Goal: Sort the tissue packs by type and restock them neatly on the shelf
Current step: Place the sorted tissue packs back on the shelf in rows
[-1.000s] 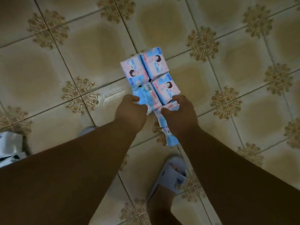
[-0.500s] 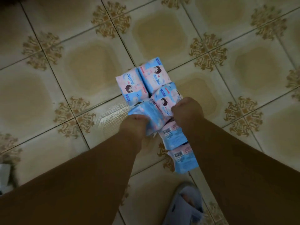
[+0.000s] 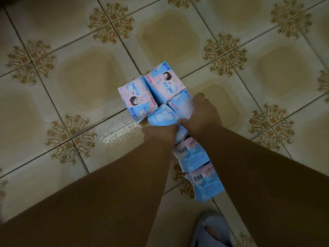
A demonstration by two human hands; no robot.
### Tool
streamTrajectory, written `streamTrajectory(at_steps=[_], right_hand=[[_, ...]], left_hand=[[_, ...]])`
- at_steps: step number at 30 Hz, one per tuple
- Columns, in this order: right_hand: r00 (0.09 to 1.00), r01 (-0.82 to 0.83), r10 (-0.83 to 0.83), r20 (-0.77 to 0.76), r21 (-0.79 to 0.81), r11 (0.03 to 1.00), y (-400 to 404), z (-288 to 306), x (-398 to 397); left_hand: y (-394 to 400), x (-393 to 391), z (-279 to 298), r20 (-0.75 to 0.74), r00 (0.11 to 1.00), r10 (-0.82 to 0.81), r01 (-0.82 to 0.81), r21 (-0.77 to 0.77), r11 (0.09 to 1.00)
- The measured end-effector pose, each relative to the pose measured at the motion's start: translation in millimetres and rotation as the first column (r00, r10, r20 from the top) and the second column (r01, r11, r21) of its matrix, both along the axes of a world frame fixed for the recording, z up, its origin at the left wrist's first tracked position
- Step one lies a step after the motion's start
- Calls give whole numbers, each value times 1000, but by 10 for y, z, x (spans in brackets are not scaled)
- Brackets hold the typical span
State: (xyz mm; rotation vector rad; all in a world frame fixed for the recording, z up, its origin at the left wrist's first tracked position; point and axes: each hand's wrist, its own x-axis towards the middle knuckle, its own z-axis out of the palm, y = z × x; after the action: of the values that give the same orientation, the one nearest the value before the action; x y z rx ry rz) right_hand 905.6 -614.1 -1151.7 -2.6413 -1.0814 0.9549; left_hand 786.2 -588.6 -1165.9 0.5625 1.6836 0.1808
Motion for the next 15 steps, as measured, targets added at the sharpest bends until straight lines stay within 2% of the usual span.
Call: streamTrajectory(at_steps=[3, 7, 9, 12, 15], right_hand=[[997, 75, -74, -21, 90, 993, -97, 289, -14], [970, 234, -211, -121, 220, 947, -289, 1351, -217], [949, 286, -241, -203, 238, 928, -386, 2168, -349], [895, 346, -242, -375, 240, 907, -470, 3601, -481], [756, 470, -211, -620, 288, 835, -547, 5017, -605]], left_hand=[[-11, -172, 211, -11, 999, -35, 35, 7, 999], [-46, -464, 1358, 73, 997, -3, 1, 17, 1000], [-31, -624, 2238, 119, 993, 17, -17, 0, 1000], [20, -842, 3762, 171, 985, 15, -29, 75, 997], [27, -967, 5265, 347, 937, 32, -80, 126, 989]])
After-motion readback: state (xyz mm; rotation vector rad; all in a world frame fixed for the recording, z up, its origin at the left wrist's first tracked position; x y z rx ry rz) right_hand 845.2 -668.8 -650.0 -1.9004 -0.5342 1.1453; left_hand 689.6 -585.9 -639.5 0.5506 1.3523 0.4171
